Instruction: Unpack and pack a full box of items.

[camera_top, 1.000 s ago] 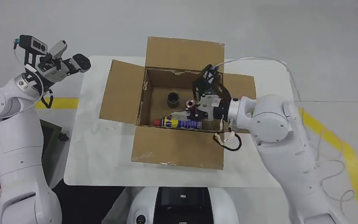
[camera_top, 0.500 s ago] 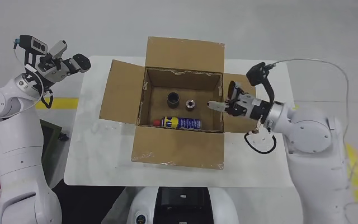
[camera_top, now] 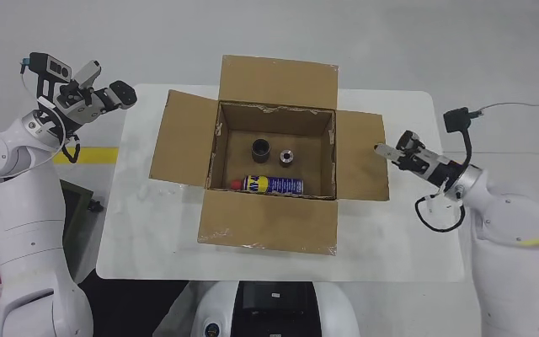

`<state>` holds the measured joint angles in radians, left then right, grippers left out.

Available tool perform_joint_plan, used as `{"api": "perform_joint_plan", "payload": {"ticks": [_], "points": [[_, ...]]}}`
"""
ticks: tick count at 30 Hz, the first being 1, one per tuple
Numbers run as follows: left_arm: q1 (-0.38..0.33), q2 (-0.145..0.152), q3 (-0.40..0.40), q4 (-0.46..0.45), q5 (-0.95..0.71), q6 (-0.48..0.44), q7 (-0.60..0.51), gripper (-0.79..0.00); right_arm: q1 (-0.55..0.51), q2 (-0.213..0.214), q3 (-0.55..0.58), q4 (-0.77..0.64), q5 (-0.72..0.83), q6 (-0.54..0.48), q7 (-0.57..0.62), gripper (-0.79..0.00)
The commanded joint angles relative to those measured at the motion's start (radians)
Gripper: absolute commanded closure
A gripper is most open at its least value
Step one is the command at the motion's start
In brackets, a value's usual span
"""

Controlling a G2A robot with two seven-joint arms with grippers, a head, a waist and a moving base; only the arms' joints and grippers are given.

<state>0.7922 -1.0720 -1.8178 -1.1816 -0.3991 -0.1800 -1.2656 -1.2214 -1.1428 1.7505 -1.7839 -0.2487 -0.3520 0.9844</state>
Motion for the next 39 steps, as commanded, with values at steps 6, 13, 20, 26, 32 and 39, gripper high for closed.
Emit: {"api": "perform_joint_plan", "payload": {"ticks": [6, 13, 20, 26, 32, 39], "points": [[0.000, 0.000, 0.000, 0.000, 0.000, 0.000, 0.000, -0.785, 0.001, 0.010, -0.013, 0.089, 0.044, -0.017, 0.002, -0.785], [0.000, 0.000, 0.000, 0.000, 0.000, 0.000, 0.000, -0.785, 0.002, 0.017, -0.049, 0.141, 0.080, -0.020, 0.013, -0.785], [0.000, 0.000, 0.000, 0.000, 0.000, 0.000, 0.000, -0.785, 0.003, 0.025, -0.081, 0.151, 0.131, -0.039, 0.040, -0.785], [0.000, 0.000, 0.000, 0.000, 0.000, 0.000, 0.000, -0.785, 0.007, 0.031, -0.095, 0.140, 0.224, -0.066, 0.068, -0.785], [0.000, 0.000, 0.000, 0.000, 0.000, 0.000, 0.000, -0.785, 0.009, 0.039, -0.097, 0.127, 0.301, -0.097, 0.083, -0.785], [0.000, 0.000, 0.000, 0.000, 0.000, 0.000, 0.000, -0.785, 0.015, 0.050, -0.083, 0.080, 0.335, -0.120, 0.084, -0.785]]}}
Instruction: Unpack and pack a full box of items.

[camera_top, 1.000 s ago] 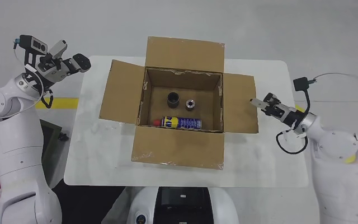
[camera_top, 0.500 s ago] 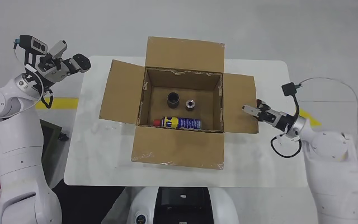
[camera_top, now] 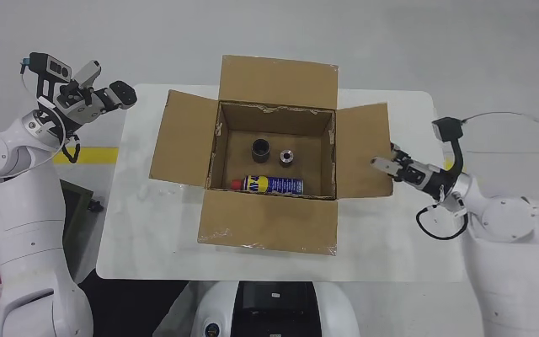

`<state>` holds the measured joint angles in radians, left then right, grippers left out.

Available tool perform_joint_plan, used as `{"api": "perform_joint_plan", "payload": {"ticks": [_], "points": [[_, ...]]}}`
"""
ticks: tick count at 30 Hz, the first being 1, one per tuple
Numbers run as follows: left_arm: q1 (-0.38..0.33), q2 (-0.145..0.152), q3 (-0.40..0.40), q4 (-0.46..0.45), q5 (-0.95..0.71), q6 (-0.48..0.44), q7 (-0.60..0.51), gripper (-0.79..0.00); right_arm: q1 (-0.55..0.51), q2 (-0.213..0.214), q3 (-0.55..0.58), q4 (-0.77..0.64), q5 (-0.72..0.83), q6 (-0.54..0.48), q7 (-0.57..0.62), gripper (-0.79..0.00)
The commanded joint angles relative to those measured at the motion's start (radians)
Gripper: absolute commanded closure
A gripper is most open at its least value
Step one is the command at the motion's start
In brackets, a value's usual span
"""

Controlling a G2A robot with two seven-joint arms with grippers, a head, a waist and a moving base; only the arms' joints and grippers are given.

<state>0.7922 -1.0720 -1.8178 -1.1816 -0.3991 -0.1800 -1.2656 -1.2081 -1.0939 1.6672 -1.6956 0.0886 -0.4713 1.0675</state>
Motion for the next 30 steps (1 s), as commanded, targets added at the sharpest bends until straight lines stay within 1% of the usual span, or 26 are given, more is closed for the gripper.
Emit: {"api": "perform_joint_plan", "payload": {"ticks": [1, 8, 13, 24, 30], "points": [[0.000, 0.000, 0.000, 0.000, 0.000, 0.000, 0.000, -0.785, 0.006, 0.004, 0.001, -0.020, -0.021, 0.004, 0.001, -0.785], [0.000, 0.000, 0.000, 0.000, 0.000, 0.000, 0.000, -0.785, 0.061, 0.010, -0.059, -0.109, -0.068, 0.017, 0.001, -0.785], [0.000, 0.000, 0.000, 0.000, 0.000, 0.000, 0.000, -0.785, 0.116, 0.011, -0.139, -0.134, -0.114, 0.028, 0.009, -0.785], [0.000, 0.000, 0.000, 0.000, 0.000, 0.000, 0.000, -0.785, 0.242, 0.000, -0.339, -0.129, -0.220, 0.058, -0.033, -0.785], [0.000, 0.000, 0.000, 0.000, 0.000, 0.000, 0.000, -0.785, 0.297, -0.009, -0.439, -0.090, -0.258, 0.083, -0.038, -0.785]]}}
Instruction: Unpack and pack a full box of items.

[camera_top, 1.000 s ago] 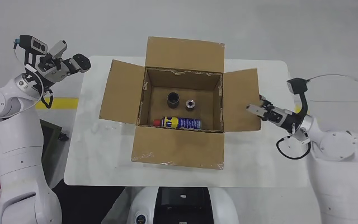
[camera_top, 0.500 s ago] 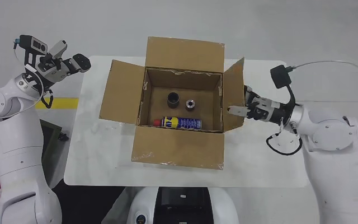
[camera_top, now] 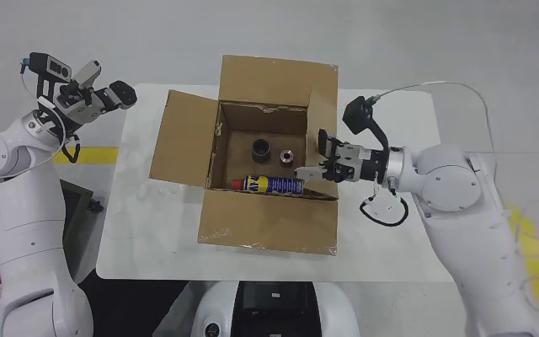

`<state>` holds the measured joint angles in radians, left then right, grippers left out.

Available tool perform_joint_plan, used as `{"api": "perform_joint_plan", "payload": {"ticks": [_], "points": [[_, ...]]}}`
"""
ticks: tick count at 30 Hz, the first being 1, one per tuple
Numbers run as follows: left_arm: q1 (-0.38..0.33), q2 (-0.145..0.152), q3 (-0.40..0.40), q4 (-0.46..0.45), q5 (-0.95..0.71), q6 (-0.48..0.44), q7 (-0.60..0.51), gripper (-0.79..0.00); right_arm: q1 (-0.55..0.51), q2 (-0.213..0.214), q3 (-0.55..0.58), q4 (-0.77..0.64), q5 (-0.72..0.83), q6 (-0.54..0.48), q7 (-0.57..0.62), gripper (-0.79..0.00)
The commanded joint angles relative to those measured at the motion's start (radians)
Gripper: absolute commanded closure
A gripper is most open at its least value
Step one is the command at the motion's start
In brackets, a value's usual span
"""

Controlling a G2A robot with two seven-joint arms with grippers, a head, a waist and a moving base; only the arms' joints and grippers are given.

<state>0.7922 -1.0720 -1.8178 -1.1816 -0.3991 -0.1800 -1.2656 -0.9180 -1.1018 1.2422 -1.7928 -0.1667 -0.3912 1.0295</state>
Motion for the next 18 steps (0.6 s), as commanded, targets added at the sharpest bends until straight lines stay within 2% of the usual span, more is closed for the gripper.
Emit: {"api": "perform_joint_plan", "payload": {"ticks": [1, 18], "points": [[0.000, 0.000, 0.000, 0.000, 0.000, 0.000, 0.000, -0.785, 0.015, -0.003, -0.028, 0.014, -0.004, 0.005, 0.001, -0.785], [0.000, 0.000, 0.000, 0.000, 0.000, 0.000, 0.000, -0.785, 0.071, -0.014, -0.159, 0.081, -0.044, 0.045, -0.005, -0.785]]}}
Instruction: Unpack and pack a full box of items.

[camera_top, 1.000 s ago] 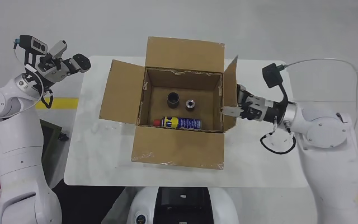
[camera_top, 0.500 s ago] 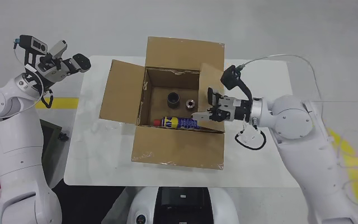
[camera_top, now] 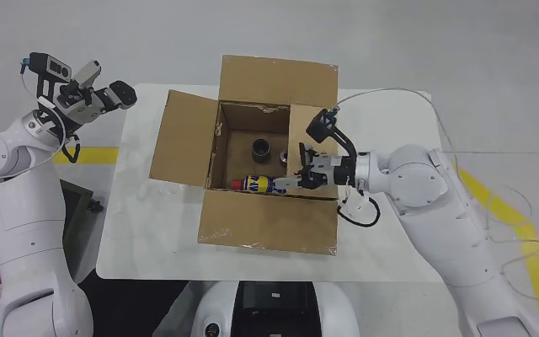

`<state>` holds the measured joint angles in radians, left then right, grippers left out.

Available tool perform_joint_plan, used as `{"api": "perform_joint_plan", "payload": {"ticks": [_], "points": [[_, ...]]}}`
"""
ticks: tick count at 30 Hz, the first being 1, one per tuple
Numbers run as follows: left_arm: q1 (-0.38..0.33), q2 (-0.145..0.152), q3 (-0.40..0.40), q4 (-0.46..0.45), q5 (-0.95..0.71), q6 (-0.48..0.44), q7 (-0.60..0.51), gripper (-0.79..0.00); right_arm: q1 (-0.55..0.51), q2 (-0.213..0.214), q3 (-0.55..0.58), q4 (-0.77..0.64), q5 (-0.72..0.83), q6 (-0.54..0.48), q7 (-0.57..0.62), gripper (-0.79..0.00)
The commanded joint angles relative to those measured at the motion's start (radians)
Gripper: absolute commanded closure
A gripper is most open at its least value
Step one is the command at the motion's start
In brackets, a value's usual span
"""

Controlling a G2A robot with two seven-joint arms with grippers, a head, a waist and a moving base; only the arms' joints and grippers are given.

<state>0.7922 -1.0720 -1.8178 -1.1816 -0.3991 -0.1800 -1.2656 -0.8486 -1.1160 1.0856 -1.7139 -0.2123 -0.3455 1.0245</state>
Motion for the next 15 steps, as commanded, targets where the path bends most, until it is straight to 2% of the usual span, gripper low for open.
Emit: {"api": "perform_joint_plan", "payload": {"ticks": [1, 15], "points": [[0.000, 0.000, 0.000, 0.000, 0.000, 0.000, 0.000, -0.785, 0.004, 0.000, -0.006, 0.005, 0.002, -0.001, 0.003, -0.785], [0.000, 0.000, 0.000, 0.000, 0.000, 0.000, 0.000, -0.785, 0.017, 0.003, -0.022, 0.029, -0.004, 0.002, 0.010, -0.785]]}}
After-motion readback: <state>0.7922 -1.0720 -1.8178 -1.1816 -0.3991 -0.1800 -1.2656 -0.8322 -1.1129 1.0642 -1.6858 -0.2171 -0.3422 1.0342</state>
